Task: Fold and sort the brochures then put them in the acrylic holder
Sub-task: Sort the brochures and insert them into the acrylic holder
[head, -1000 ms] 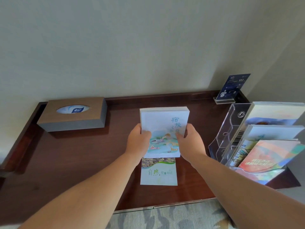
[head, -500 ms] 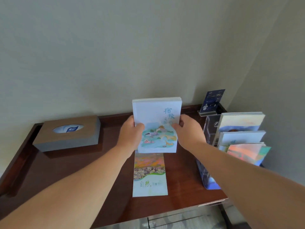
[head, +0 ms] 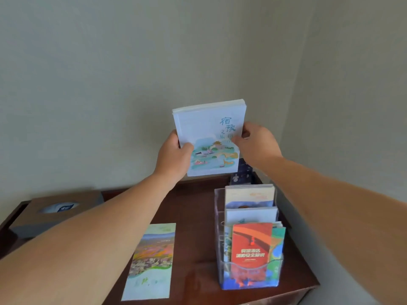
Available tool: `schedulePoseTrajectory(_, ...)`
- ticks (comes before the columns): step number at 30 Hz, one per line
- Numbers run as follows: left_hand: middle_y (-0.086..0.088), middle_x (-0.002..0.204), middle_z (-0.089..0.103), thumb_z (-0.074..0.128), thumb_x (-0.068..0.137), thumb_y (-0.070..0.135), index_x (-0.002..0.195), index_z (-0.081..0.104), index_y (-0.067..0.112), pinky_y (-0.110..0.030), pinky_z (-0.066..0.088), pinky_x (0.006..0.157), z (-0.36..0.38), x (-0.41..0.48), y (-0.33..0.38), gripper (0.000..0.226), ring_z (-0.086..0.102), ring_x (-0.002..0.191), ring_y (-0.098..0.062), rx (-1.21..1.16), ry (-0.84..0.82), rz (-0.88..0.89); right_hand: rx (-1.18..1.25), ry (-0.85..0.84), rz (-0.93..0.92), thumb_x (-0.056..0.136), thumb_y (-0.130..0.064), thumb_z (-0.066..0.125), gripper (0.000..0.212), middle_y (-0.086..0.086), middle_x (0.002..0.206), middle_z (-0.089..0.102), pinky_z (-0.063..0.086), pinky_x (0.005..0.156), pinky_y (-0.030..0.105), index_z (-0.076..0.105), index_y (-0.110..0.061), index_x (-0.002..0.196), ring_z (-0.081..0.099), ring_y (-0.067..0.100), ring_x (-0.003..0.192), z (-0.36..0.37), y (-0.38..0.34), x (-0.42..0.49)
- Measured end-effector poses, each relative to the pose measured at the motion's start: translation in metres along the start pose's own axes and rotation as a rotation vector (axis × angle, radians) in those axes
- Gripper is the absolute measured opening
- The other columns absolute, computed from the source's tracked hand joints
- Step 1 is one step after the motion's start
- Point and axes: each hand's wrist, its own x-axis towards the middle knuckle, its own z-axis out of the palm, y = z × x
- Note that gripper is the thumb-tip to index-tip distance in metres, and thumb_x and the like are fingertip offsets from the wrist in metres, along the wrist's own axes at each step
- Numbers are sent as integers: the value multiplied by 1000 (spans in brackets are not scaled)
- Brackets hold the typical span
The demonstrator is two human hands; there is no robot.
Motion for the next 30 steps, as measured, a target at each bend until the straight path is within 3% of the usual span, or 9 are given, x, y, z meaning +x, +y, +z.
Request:
schedulePoseTrajectory(7,11,104,67,50,92,9,116,60,22,-22,45,69,70,-16,22,29,61,93,-4,10,-34,-40,56,-17,-26,99,-28,53,4,-15,85,60,39,53,22,57,-28,99,58,5,73,-50,63,8)
schedulePoseTrajectory(13,6,113,67,49,93,7,120,57,19,-30,51,78,95,-30,19,31,63,101,-11,50,-106,-89,125,-85,27,100,-25,51,11,-15,88,64,50,61,24,61,-24,104,65,10,80,-57,102,0)
schedulePoseTrajectory(17,7,109,64,50,90,3,116,50,26,-27,50,73,97,-24,25,35,61,98,-10,77,-104,-88,142,-73,34,101,-24,50,11,-17,89,63,54,64,26,61,-23,104,67,15,86,-55,109,-2)
schedulePoseTrajectory(22,7,110,63,53,89,2,122,49,26,-22,44,67,94,-19,23,42,60,97,-7,45,-146,-119,96,-78,25,100,-24,50,15,-8,89,66,60,76,45,63,-19,100,68,21,85,-59,105,3)
schedulePoseTrajectory(26,9,109,62,53,90,4,121,50,27,-25,47,71,93,-21,10,38,60,99,-10,79,-185,-177,59,-125,49,100,-23,50,13,-7,94,68,60,74,43,62,-19,99,67,20,88,-51,112,-4)
schedulePoseTrajectory(30,2,110,65,52,94,13,117,59,20,-29,47,72,102,-22,-4,25,61,96,-18,207,-218,-208,-31,-158,128,100,-20,50,16,3,109,70,51,62,28,64,-13,104,66,23,93,-39,127,-10)
